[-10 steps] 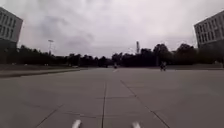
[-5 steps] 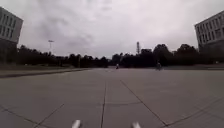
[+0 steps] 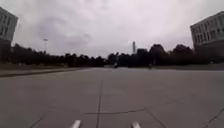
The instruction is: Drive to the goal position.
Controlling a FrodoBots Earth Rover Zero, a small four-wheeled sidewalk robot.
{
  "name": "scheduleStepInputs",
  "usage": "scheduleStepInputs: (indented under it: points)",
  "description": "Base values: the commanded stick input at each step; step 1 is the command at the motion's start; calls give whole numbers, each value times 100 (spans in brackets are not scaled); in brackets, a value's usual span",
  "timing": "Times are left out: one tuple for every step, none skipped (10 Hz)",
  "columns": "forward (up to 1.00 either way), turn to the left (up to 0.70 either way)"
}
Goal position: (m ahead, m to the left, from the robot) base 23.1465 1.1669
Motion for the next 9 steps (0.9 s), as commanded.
scheduleStepInputs:
  points:
    - [70,0]
    - [70,0]
    - [70,0]
    - [70,0]
    - [70,0]
    - [70,0]
    - [70,0]
    - [70,0]
    - [70,0]
